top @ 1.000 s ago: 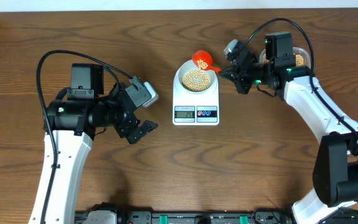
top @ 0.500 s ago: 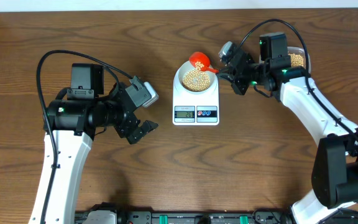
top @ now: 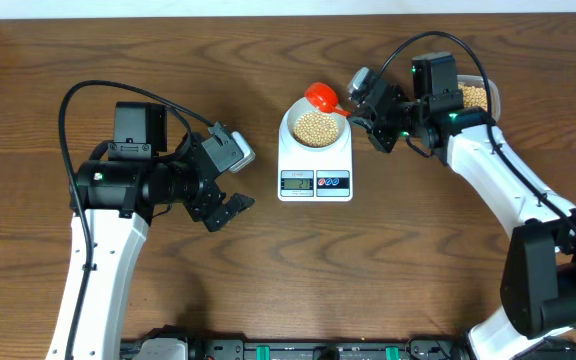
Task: Scoop item into bowl and weigh 50g on scale
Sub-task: 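Shake the tilted scoop above the bowl to empty remaining beans, then move the empty scoop back right toward the soybean tub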
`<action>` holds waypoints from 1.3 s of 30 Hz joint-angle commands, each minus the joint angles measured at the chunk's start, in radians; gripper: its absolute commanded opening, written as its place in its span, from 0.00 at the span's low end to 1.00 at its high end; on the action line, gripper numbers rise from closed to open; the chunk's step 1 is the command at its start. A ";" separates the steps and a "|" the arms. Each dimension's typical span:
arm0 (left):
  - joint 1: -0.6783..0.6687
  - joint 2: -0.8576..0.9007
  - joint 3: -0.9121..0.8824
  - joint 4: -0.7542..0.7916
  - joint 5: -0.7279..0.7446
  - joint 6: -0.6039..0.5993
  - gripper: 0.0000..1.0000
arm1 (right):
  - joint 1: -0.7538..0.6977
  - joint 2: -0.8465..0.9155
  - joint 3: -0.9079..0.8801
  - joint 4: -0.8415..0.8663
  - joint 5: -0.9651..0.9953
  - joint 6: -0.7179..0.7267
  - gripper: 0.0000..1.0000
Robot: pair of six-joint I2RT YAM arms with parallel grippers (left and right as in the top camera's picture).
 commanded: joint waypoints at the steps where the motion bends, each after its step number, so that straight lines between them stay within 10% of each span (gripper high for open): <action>1: 0.005 -0.006 0.027 -0.002 0.017 -0.001 0.99 | 0.010 -0.042 -0.004 -0.002 0.017 -0.012 0.01; 23: 0.005 -0.006 0.027 -0.002 0.017 -0.001 0.99 | 0.022 -0.142 -0.004 0.069 0.126 -0.011 0.01; 39: 0.005 -0.006 0.027 -0.002 0.017 -0.001 0.99 | -0.098 -0.260 -0.004 -0.147 0.756 0.222 0.01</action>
